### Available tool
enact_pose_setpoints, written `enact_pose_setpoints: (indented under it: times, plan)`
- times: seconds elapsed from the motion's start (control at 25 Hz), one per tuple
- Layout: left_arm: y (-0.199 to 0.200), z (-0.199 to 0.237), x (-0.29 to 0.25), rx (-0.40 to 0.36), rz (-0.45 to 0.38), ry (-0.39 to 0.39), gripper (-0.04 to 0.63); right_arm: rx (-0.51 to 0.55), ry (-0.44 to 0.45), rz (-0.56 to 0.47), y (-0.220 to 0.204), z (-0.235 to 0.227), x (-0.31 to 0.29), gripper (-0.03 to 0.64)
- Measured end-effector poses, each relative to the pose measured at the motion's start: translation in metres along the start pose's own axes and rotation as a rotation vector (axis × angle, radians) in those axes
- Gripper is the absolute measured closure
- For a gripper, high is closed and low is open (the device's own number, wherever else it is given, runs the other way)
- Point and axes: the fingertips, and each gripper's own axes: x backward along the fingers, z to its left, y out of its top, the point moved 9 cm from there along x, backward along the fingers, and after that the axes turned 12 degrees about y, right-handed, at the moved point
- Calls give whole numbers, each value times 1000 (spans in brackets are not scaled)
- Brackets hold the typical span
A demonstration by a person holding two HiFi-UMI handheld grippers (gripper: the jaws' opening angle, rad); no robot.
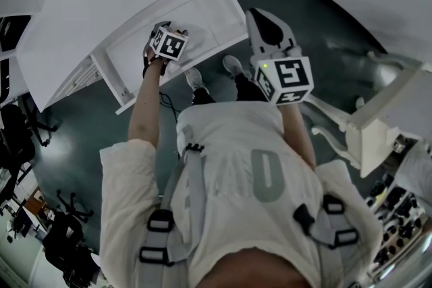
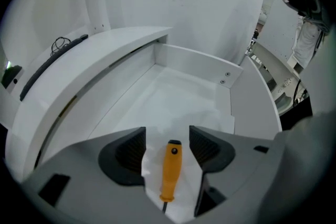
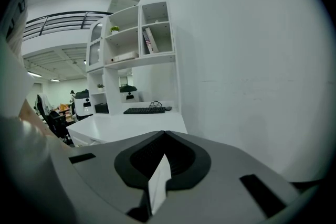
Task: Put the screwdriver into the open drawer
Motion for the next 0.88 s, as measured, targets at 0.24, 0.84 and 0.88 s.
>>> enact_pose_setpoints:
  times: [0.24, 0.84, 0.88]
  plan:
    - [32, 22, 24, -7, -119, 106, 354, 35, 40, -38, 14, -3, -9, 615]
    - [140, 93, 219, 132, -787, 507, 418, 114, 163, -114, 45, 9, -36, 615]
    - [142, 93, 237, 143, -835, 542, 451, 119, 170, -116, 47, 10, -38, 615]
